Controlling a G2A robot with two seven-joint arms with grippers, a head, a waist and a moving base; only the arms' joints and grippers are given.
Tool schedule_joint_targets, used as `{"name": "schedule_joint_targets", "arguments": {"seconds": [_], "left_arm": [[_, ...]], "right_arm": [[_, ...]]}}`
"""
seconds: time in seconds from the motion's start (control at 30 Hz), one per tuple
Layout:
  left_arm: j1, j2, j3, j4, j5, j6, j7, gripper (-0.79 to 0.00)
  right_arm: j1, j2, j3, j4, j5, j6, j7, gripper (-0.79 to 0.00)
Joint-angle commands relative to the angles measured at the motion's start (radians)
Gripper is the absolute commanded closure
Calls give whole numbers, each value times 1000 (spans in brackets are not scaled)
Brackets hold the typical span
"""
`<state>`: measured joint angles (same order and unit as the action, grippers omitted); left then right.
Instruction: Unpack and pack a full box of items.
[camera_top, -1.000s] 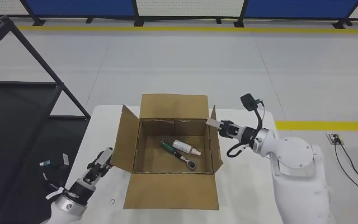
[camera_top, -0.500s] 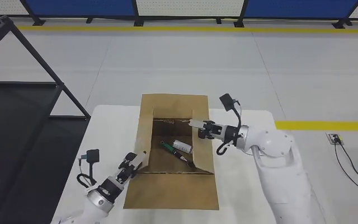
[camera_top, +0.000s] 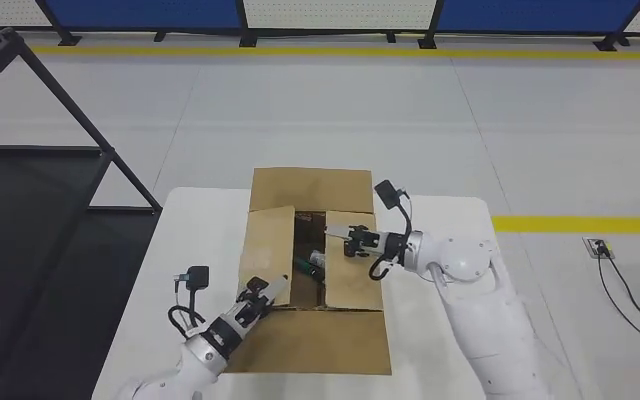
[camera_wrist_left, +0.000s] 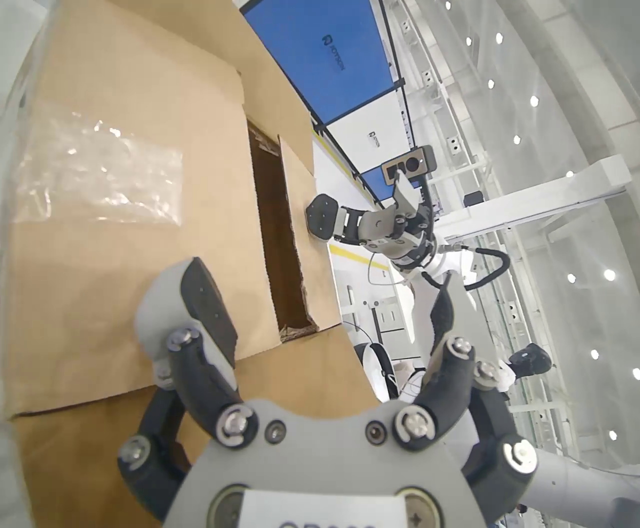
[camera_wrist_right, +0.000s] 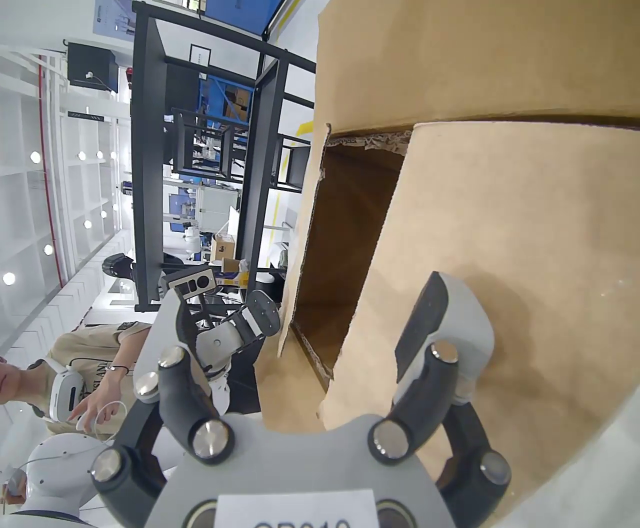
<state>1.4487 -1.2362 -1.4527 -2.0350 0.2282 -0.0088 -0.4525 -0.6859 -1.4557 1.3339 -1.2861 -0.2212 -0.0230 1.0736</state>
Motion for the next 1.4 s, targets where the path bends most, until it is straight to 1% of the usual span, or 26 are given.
{"name": "schedule_joint_targets", "arguments": {"seconds": [0.0,0.23,0.3,0.43,0.53,0.87,1.1,1.37], "left_arm": [[0,1,4,4,7,0,-1,-785],[-1,2,15,20,30,19,6,-785],[-1,1,20,20,36,62,25,-785],[-13,-1,35,14,43,132,29,-785],[-20,-1,42,15,49,151,32,-785],[-52,-4,61,23,48,267,39,-785],[-53,-6,43,-9,-2,271,60,-785],[-24,-4,-1,-93,-64,252,64,-785]], "right_arm": [[5,2,-11,10,-9,0,-6,-785],[11,8,-53,26,-55,-9,-26,-785],[10,10,-60,24,-63,-12,-33,-785],[9,14,-69,22,-61,-11,-36,-785],[10,18,-73,23,-56,-13,-36,-785],[7,30,-80,12,-38,-32,-43,-785],[1,40,-76,-15,-27,-38,-50,-785],[6,51,-73,-43,-12,-39,-47,-785]]}}
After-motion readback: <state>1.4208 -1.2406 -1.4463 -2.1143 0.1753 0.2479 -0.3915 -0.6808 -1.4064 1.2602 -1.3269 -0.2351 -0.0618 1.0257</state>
